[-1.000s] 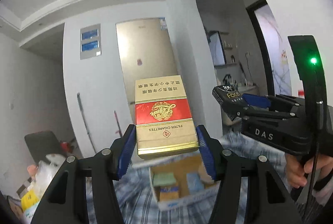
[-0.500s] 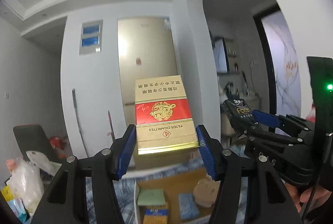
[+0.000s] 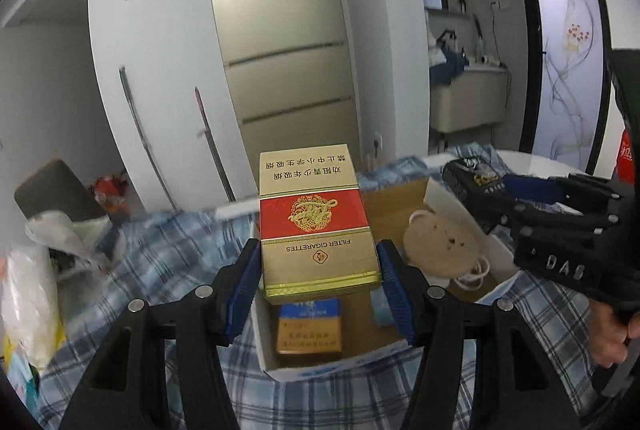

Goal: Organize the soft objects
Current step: 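Lower the carton and tissue pack into the box and open both grippers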

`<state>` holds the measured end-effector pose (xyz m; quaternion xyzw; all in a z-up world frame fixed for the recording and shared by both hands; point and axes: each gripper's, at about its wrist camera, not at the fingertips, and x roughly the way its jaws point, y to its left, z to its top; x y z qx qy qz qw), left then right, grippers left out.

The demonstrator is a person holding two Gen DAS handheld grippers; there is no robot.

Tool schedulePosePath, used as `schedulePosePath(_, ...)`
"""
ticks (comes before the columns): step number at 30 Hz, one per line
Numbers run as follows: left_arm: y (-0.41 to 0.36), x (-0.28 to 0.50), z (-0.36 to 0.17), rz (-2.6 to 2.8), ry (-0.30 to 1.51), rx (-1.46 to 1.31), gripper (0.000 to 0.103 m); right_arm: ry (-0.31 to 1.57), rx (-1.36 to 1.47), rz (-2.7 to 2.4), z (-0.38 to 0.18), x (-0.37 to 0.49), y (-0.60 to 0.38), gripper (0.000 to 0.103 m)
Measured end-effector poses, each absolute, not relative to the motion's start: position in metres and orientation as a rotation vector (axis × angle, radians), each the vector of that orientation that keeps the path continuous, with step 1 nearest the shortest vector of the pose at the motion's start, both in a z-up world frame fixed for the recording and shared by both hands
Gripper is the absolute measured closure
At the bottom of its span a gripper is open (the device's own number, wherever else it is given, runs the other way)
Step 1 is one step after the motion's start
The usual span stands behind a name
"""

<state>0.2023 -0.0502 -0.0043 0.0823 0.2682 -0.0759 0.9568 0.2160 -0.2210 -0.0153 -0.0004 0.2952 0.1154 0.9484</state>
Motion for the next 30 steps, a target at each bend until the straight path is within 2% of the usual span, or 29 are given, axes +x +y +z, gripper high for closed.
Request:
schedulePosePath(7, -0.043, 0.207, -0.018, -0.156, 0.604, 0.132, 0.043, 0.691, 0.008, 0.279, -0.034, 0.220, -0.212, 0.058)
schedulePosePath(22, -0.042, 0.218, -0.035, -0.147, 0.702, 0.135, 0.042, 0.732, -0.004, 0.286, -0.043, 0.228, -0.208, 0.057)
schedulePosePath(23, -0.042, 0.218, -0.035, -0.147, 0.703, 0.135, 0.042, 0.734, 0.000, 0.290, -0.042, 0.228, -0.208, 0.054)
schedulePosePath(24, -0.042, 0.218, -0.035, -0.145, 0.703, 0.136, 0.041, 0.733, 0.008, 0.294, -0.042, 0.228, -0.209, 0.047)
schedulePosePath(26, -0.042, 0.218, -0.035, -0.134, 0.696, 0.139, 0.022, 0.722, 0.011, 0.286, -0.040, 0.227, -0.211, 0.041)
schedulePosePath(27, -0.042, 0.217, -0.034, -0.128, 0.685, 0.139, 0.018, 0.716, 0.012, 0.282, -0.039, 0.226, -0.211, 0.040)
schedulePosePath(30, -0.040, 0.214, -0.029, -0.126, 0.665, 0.133, 0.018, 0.709, 0.027, 0.278, -0.038, 0.227, -0.215, 0.040)
